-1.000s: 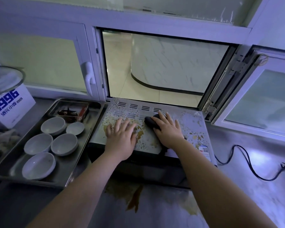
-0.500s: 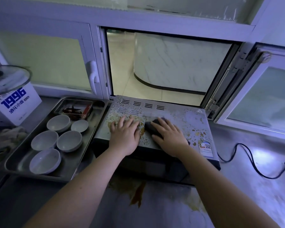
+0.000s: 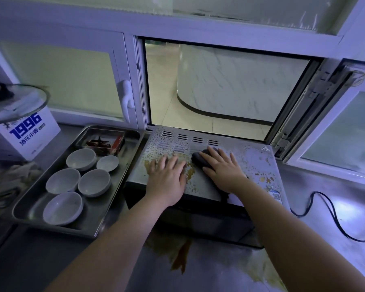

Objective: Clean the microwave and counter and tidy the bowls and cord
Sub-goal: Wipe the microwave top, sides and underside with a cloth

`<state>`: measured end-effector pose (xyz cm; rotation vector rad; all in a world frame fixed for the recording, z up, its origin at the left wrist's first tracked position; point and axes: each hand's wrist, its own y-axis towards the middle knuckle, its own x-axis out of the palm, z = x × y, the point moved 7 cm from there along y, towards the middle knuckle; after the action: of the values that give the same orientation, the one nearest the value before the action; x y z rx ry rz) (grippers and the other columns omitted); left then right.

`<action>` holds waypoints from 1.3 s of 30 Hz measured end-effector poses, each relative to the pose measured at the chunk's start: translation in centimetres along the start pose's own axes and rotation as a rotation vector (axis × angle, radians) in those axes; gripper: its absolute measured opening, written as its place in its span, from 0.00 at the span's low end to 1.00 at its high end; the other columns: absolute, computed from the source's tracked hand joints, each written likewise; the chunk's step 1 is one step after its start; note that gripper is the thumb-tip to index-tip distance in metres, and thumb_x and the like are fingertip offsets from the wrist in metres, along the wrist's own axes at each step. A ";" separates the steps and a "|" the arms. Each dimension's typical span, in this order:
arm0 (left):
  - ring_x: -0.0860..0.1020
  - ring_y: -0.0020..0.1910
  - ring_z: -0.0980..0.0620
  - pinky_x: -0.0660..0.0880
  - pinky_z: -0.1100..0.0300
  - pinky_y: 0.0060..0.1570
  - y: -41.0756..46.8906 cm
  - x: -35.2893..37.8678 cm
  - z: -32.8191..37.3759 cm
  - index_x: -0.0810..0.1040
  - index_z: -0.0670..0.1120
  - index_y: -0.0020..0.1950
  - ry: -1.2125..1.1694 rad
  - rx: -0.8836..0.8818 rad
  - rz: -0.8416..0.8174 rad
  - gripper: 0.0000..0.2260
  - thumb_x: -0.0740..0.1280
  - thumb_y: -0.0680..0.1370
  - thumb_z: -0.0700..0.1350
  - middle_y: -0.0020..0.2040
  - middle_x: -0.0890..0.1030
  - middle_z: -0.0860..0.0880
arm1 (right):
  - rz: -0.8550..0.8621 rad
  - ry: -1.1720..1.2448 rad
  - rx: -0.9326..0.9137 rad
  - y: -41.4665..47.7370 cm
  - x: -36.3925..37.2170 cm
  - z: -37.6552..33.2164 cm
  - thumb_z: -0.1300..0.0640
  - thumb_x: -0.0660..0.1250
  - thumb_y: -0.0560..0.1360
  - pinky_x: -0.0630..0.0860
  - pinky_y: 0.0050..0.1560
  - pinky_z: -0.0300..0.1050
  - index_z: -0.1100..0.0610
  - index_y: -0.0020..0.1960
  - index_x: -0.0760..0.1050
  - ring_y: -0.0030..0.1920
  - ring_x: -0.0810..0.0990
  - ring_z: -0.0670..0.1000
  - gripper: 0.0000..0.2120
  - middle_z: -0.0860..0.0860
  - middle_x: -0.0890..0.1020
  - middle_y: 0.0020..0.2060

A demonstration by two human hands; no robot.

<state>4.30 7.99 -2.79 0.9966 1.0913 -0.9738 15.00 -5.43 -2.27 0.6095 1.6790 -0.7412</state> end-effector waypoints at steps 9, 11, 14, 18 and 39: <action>0.54 0.76 0.45 0.50 0.41 0.73 0.1 -0.2 0.0 0.61 0.55 0.74 -0.071 -0.010 0.010 0.20 0.50 0.82 0.54 0.77 0.60 0.52 | 0.048 0.006 0.126 5.3 -1.3 0.7 0.41 0.46 0.82 0.39 0.76 0.58 0.42 0.78 0.47 0.78 0.40 0.53 0.25 0.45 0.44 0.78; 0.56 0.75 0.45 0.52 0.41 0.73 0.1 -0.3 -0.1 0.63 0.56 0.73 -0.068 -0.006 0.018 0.20 0.52 0.81 0.54 0.76 0.61 0.53 | 0.053 0.007 0.081 3.9 -1.0 0.1 0.41 0.47 0.82 0.41 0.76 0.56 0.41 0.77 0.47 0.78 0.40 0.51 0.25 0.44 0.45 0.78; 0.57 0.75 0.45 0.54 0.41 0.72 0.2 -0.2 -0.2 0.63 0.55 0.74 -0.042 0.000 0.009 0.21 0.53 0.80 0.55 0.76 0.62 0.53 | 0.054 0.006 0.001 0.1 -0.2 -1.0 0.40 0.47 0.82 0.41 0.76 0.53 0.39 0.77 0.47 0.78 0.40 0.49 0.25 0.42 0.45 0.78; 0.57 0.75 0.45 0.54 0.42 0.72 0.2 -0.1 -0.2 0.62 0.56 0.73 -0.036 0.005 -0.008 0.20 0.52 0.81 0.56 0.76 0.61 0.54 | 0.016 0.015 -0.068 -4.8 0.6 -1.7 0.41 0.48 0.82 0.40 0.76 0.50 0.37 0.77 0.45 0.77 0.38 0.48 0.25 0.40 0.42 0.77; 0.37 0.77 0.49 0.40 0.44 0.75 5.7 2.5 3.9 0.44 0.53 0.79 0.021 0.095 -0.206 0.24 0.43 0.83 0.55 0.79 0.41 0.52 | 0.040 0.003 0.127 -0.5 -0.6 5.4 0.38 0.43 0.81 0.33 0.74 0.59 0.40 0.78 0.43 0.77 0.34 0.51 0.27 0.42 0.39 0.77</action>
<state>11.12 5.39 -3.77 0.9863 1.1916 -1.1928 18.25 -9.81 -2.45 0.7314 1.6269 -0.8229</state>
